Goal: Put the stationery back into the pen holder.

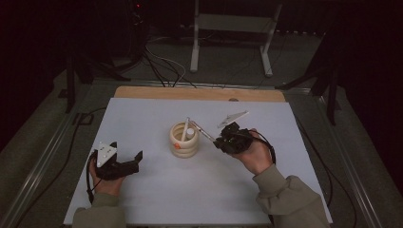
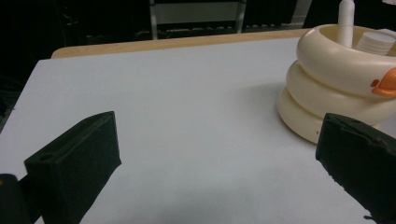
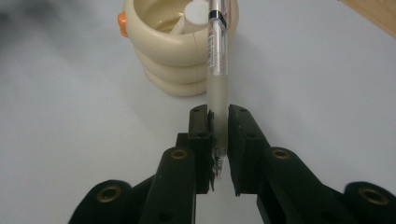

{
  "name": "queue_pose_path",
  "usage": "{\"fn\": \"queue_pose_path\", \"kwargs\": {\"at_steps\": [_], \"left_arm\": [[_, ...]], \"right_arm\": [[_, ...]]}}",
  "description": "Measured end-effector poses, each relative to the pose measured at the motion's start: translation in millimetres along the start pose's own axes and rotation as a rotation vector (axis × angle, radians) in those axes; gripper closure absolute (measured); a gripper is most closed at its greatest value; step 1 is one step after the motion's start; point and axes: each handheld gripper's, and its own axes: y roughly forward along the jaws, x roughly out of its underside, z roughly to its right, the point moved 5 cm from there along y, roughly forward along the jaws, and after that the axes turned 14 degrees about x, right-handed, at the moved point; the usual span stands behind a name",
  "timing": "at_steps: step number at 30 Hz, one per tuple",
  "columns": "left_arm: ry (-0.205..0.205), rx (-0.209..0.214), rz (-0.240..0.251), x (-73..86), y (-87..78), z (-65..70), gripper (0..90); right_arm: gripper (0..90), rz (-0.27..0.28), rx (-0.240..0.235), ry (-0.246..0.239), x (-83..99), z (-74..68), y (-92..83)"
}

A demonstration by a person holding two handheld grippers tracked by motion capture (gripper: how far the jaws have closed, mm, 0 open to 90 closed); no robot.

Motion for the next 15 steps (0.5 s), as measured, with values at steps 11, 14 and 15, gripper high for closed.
{"fn": "queue_pose_path", "kwargs": {"at_steps": [11,14,15], "left_arm": [[0.000,0.001,-0.002,0.3,0.4,0.1,0.3],[0.000,0.002,0.000,0.2,0.6,0.3,0.3],[0.000,0.002,-0.001,0.2,0.6,0.3,0.3]], "right_arm": [[81.3,0.000,-0.007,-0.024,-9.1,-4.6,-2.9],[81.2,0.002,-0.009,-0.034,-11.9,-6.3,-3.7],[81.2,0.003,-0.010,-0.035,-13.0,-6.8,-4.2]]}}
